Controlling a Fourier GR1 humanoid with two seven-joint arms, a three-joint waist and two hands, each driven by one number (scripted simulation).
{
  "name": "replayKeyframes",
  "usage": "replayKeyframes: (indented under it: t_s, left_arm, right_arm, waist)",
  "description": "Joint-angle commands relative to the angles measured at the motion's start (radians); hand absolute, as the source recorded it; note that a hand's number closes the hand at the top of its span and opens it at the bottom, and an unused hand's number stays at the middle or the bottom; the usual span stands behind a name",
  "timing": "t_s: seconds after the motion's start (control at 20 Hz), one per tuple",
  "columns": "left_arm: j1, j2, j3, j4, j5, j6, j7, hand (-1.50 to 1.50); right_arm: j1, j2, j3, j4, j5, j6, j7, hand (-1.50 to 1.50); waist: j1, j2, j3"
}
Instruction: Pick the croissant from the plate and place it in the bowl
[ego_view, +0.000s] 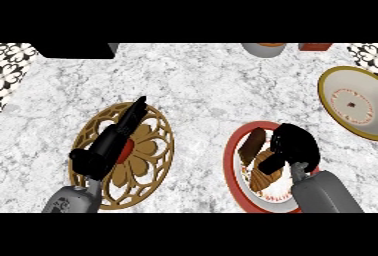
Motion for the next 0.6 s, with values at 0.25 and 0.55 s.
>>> replayKeyframes:
  t_s: [0.25, 0.55]
  left_arm:
    - [0.017, -0.028, -0.009, 0.019, -0.052, 0.032, -0.014, 0.0]
    - [-0.035, -0.007, 0.042, 0.018, -0.004, -0.005, 0.018, 0.0]
  right_arm:
    - [-0.151, -0.169, -0.013, 0.165, 0.118, -0.097, -0.363, 1.5]
    - [-0.199, -0.158, -0.163, 0.031, 0.071, -0.277, -0.378, 1.5]
  waist:
    - [-0.014, 0.003, 0.002]
    - [-0.029, 0.0, 0.002]
